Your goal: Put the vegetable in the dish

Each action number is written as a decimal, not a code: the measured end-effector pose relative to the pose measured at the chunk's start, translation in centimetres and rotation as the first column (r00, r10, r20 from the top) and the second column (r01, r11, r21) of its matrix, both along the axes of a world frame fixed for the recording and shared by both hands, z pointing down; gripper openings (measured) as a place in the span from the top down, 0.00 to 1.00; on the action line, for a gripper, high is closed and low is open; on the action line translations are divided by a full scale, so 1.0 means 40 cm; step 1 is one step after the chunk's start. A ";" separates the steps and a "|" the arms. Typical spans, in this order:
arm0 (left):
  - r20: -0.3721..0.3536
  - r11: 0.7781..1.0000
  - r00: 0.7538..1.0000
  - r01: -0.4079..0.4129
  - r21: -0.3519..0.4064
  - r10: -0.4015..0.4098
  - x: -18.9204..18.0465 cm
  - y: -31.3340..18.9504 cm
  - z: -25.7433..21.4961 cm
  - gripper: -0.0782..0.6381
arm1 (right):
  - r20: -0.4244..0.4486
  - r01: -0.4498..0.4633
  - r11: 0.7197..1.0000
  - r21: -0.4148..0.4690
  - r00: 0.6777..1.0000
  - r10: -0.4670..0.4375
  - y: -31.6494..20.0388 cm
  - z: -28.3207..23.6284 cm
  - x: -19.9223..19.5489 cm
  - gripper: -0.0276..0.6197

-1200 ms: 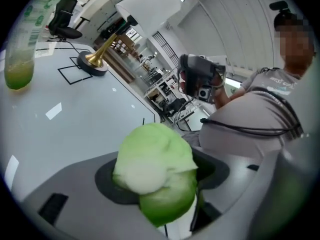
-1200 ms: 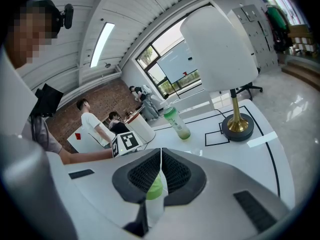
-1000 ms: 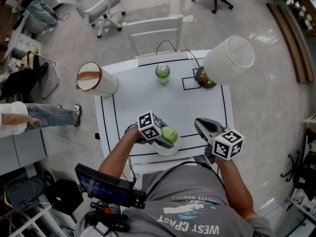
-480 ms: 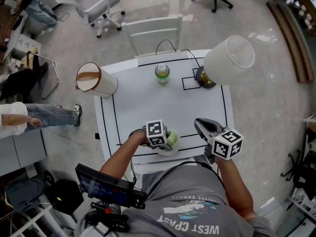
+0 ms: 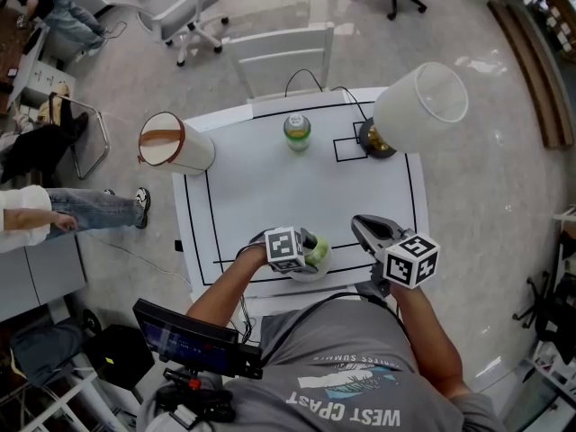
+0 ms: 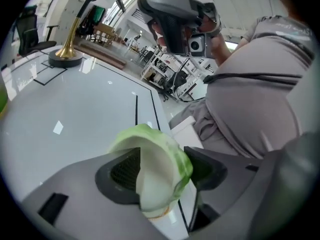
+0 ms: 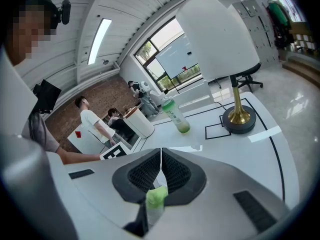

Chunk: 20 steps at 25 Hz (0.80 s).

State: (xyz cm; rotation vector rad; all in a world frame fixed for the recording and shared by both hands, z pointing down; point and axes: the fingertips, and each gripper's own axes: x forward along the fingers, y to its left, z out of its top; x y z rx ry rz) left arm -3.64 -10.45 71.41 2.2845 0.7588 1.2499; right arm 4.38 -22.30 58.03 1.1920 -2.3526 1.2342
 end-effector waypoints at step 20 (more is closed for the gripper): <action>-0.137 0.992 0.983 0.126 0.001 -0.125 -0.009 -0.046 0.009 0.40 | -0.566 0.852 0.507 0.129 0.483 -0.668 0.234 0.211 -0.242 0.68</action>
